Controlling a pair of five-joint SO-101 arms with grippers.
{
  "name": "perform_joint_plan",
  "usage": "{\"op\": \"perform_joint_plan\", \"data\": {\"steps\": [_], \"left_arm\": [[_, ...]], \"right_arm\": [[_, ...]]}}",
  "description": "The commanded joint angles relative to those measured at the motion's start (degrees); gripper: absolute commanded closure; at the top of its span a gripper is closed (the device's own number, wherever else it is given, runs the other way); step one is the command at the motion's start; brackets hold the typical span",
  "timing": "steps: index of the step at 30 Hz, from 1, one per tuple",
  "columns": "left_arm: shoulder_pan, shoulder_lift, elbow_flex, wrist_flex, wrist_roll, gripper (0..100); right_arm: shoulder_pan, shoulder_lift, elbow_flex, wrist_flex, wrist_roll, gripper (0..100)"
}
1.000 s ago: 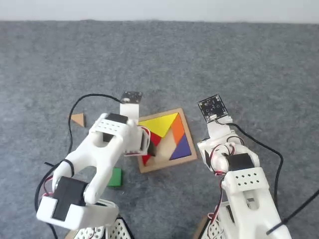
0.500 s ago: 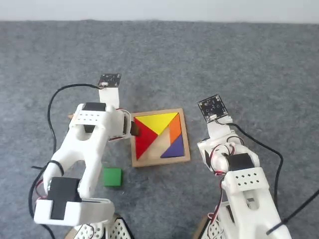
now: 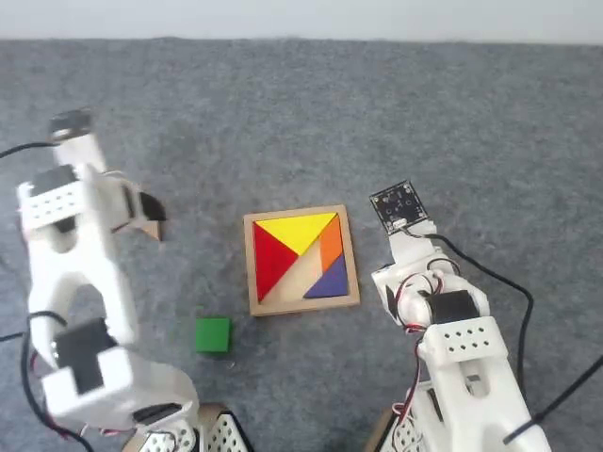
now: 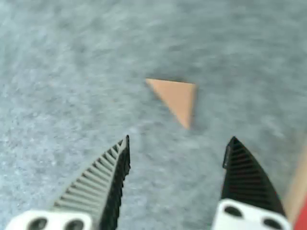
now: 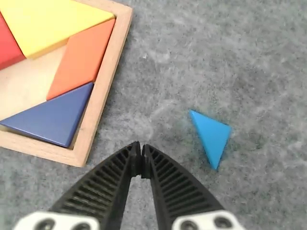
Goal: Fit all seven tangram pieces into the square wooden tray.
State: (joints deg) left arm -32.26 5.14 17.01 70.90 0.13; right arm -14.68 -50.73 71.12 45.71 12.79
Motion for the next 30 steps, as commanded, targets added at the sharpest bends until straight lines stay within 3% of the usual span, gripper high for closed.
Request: {"op": "perform_joint_plan", "data": {"steps": [1, 10, 21, 25, 30], "left_arm": [[-2.64, 6.33, -5.85, 0.18, 3.60, 70], [-2.81, 18.55, -14.46, 1.85, 16.00, 70], [1.05, 19.25, -14.81, 2.20, 18.73, 70], [-0.53, 20.31, -13.67, -2.81, 32.53, 70], [-0.53, 21.27, -14.81, -1.14, 34.81, 70]], "right_arm": [[-0.48, -1.19, -0.44, -1.27, 0.62, 98.9], [-0.57, -1.19, 1.32, -3.30, 1.05, 98.9], [-0.57, -0.84, 1.41, -3.47, 1.05, 98.9], [-0.57, -0.75, 2.55, -5.76, 1.14, 98.7], [-0.57, -0.75, 2.55, -5.85, 1.14, 98.7]]}}
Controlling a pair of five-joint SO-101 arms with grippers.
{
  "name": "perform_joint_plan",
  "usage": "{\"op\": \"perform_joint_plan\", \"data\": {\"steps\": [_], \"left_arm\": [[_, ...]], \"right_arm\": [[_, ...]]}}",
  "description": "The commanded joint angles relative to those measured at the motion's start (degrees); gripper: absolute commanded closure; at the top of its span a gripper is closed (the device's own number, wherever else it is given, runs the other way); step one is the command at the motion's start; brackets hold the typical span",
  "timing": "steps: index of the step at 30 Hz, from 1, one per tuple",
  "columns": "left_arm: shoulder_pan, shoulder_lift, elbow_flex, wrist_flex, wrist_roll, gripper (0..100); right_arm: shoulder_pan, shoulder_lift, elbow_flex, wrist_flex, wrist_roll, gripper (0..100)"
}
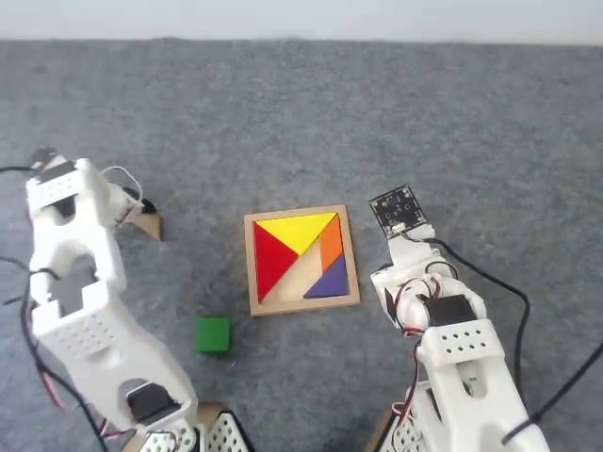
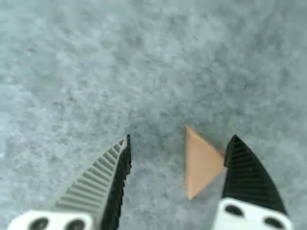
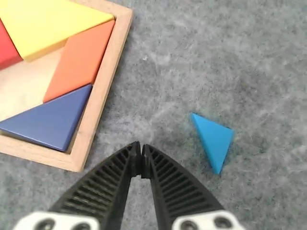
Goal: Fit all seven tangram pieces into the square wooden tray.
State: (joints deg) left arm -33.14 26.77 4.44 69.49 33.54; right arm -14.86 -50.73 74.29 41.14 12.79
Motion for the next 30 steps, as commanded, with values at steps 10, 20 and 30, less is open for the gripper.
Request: {"op": "perform_joint_plan", "data": {"steps": [10, 20, 30], "left_arm": [[5.27, 0.62, -2.42, 0.79, 6.68, 74], [5.89, 5.01, -8.66, 4.92, 6.51, 80], [6.15, 13.19, -19.30, 15.30, 5.80, 84]], "right_arm": [[-0.40, -0.92, -0.62, -0.92, 1.14, 98.7], [-0.40, -1.19, -0.62, -0.57, 1.14, 98.7], [-0.40, -1.19, -0.62, -0.57, 1.14, 98.7]]}}
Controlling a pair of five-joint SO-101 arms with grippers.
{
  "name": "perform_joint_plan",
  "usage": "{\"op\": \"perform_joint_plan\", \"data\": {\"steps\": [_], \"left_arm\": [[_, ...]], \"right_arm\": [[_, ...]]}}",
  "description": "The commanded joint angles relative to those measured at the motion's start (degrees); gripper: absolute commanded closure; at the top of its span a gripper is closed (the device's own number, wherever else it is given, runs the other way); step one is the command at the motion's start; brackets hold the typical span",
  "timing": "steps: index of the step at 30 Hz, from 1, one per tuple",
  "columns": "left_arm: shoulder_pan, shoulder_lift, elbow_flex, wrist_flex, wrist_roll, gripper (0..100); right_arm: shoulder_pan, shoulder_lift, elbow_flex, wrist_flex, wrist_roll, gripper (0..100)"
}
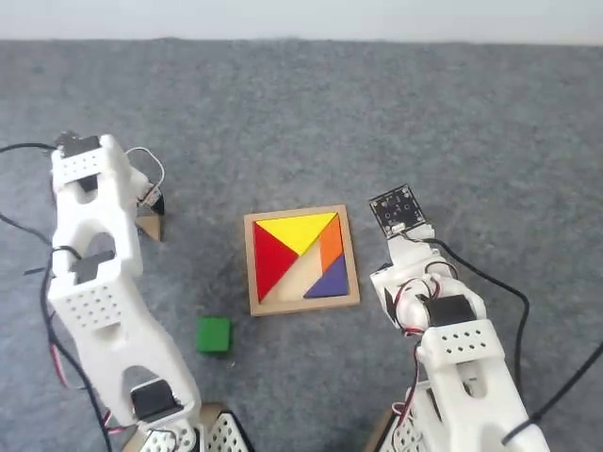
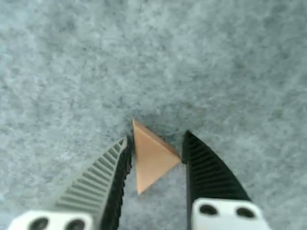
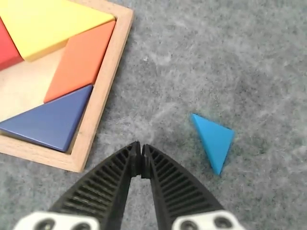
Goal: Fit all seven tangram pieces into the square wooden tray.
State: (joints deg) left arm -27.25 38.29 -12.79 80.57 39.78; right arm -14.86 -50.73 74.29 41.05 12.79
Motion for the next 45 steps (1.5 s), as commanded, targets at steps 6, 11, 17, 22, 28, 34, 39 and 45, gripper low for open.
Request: {"op": "perform_joint_plan", "data": {"steps": [6, 11, 17, 22, 28, 34, 39, 45], "left_arm": [[1.85, 2.64, -3.03, 6.77, -4.40, 79], [1.85, 2.90, -3.03, 8.00, -4.57, 74], [1.67, 2.99, -3.03, 7.74, -4.31, 75], [1.67, 3.08, -3.03, 7.74, -4.13, 86], [1.85, 3.08, -3.03, 7.65, -4.13, 89], [1.58, 2.55, -3.03, 8.09, -4.22, 90], [1.41, 2.46, -3.38, 8.79, -4.40, 90], [1.41, 1.67, -3.30, 10.37, -5.27, 90]], "right_arm": [[-0.40, -1.19, -0.62, -0.48, 1.14, 98.7], [-0.40, -1.19, -0.62, -0.48, 1.14, 98.7], [-0.40, -1.19, -0.62, -0.48, 1.14, 98.7], [-0.40, -1.19, -0.62, -0.48, 1.14, 98.7], [-0.40, -1.19, -0.62, -0.48, 1.14, 98.7], [-0.40, -1.19, -0.62, -0.48, 1.14, 98.7], [-0.40, -1.19, -0.62, -0.48, 1.14, 98.7], [-0.40, -1.19, -0.62, -0.48, 1.14, 98.7]]}}
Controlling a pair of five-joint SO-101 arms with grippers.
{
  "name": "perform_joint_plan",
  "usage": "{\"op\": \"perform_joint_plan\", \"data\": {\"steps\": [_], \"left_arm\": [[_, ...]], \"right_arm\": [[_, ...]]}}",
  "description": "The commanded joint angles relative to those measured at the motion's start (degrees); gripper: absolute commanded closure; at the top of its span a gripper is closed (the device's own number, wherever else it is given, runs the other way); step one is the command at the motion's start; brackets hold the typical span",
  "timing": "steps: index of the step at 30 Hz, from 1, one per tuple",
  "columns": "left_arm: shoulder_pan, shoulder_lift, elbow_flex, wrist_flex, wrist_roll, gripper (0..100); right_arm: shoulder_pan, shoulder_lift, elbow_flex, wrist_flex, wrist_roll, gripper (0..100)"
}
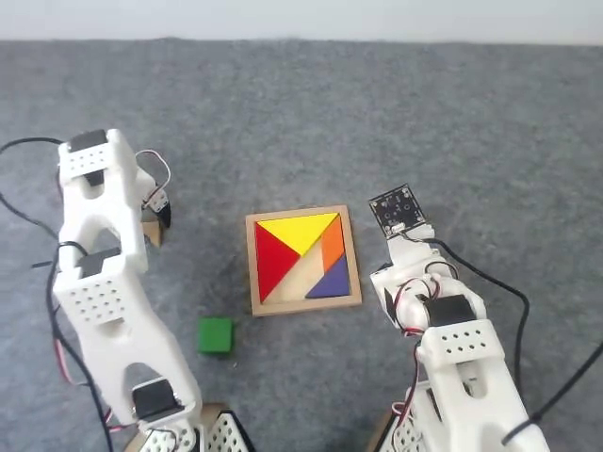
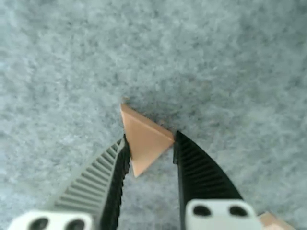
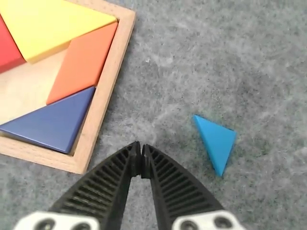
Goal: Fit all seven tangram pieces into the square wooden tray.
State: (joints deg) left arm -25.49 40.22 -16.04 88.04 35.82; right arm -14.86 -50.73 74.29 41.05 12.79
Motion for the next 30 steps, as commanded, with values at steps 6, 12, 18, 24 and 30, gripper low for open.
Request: {"op": "perform_joint_plan", "data": {"steps": [6, 12, 18, 24, 30], "left_arm": [[-2.73, -7.65, 1.89, 4.92, -2.99, 90], [-3.43, -14.68, 10.95, 0.88, -5.63, 90], [-3.78, -20.84, 17.98, -3.25, -5.54, 89], [-5.89, -24.09, 18.15, -3.43, -8.18, 88], [-4.40, -27.52, 11.74, -2.81, -53.36, 79]], "right_arm": [[-0.40, -1.19, -0.62, -0.48, 1.14, 98.7], [-0.40, -1.19, -0.70, -0.48, 1.14, 98.7], [-0.40, -1.19, -0.70, -0.48, 1.14, 98.7], [-0.40, -1.19, -0.70, -0.48, 1.14, 98.7], [-0.40, -1.19, -0.79, -0.48, 1.14, 98.7]]}}
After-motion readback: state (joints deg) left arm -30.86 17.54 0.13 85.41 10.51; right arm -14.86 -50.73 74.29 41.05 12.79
